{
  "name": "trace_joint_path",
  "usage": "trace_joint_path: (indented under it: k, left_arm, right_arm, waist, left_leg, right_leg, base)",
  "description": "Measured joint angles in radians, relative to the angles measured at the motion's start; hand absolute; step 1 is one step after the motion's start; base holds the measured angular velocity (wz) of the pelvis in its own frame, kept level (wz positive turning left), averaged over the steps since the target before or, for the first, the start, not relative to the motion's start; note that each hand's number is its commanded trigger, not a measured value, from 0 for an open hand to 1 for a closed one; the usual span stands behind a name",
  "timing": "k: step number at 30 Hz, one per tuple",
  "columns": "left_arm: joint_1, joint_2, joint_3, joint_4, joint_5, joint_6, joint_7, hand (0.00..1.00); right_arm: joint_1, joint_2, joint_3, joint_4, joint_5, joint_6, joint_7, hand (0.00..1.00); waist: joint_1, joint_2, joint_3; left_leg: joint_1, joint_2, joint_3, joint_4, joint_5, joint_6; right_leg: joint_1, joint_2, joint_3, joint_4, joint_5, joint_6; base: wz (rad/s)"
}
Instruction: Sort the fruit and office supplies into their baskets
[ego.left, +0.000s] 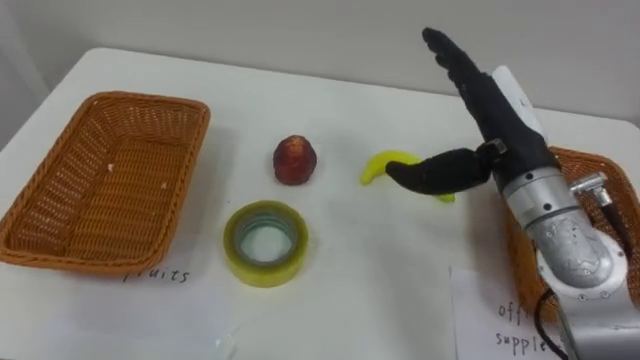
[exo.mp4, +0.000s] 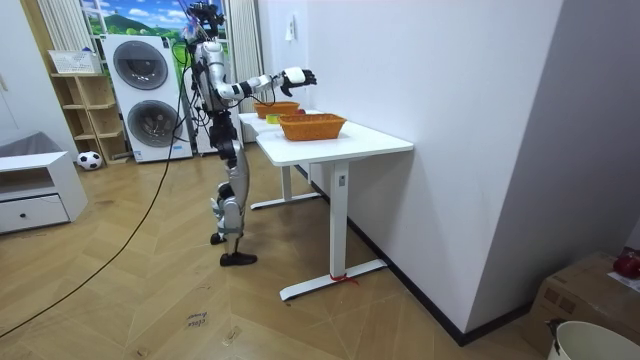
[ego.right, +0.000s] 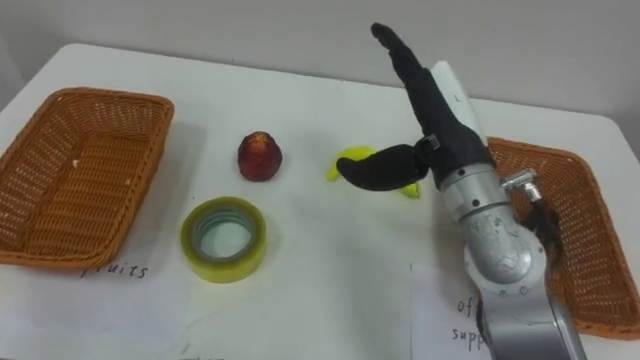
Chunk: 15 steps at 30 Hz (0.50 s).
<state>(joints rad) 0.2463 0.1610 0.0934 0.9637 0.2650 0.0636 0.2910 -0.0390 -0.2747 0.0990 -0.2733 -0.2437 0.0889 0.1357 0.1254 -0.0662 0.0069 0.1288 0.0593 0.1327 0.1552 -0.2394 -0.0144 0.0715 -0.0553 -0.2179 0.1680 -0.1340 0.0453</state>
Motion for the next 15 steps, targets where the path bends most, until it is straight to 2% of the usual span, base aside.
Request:
trace_joint_path:
  k: [4, 10, 15]
  left_arm:
    - [-0.014, 0.0, -0.001, 0.005, -0.001, 0.0, 0.0, 0.0]
    - [-0.014, 0.002, -0.027, 0.005, 0.0, 0.0, 0.005, 0.0]
    - [-0.008, 0.001, -0.032, -0.005, 0.0, 0.002, 0.011, 0.0]
  right_arm:
    - [-0.025, 0.032, 0.011, 0.026, -0.002, 0.0, -0.002, 0.0]
    - [-0.073, 0.043, 0.046, 0.035, -0.003, -0.001, -0.028, 0.0]
    - [-0.079, 0.049, 0.083, 0.063, 0.0, -0.002, -0.046, 0.0]
  waist:
    - [0.012, -0.007, 0.006]
    - [0.019, -0.009, 0.0059]
    - [0.031, -0.009, 0.0053]
  left_leg:
    - [-0.018, -0.001, -0.016, 0.01, 0.0, 0.0]
    - [-0.038, -0.002, -0.054, 0.016, 0.0, 0.0]
    - [-0.041, -0.003, -0.068, 0.019, 0.0, 0.0]
  right_leg:
    - [-0.004, -0.003, -0.016, 0.0, 0.0, 0.0]
    - [-0.003, -0.006, -0.057, 0.0, 0.0, 0.0]
    - [0.001, -0.009, -0.08, -0.001, 0.0, 0.0]
  base:
    - [0.15]
    - [0.17]
    - [0.1]
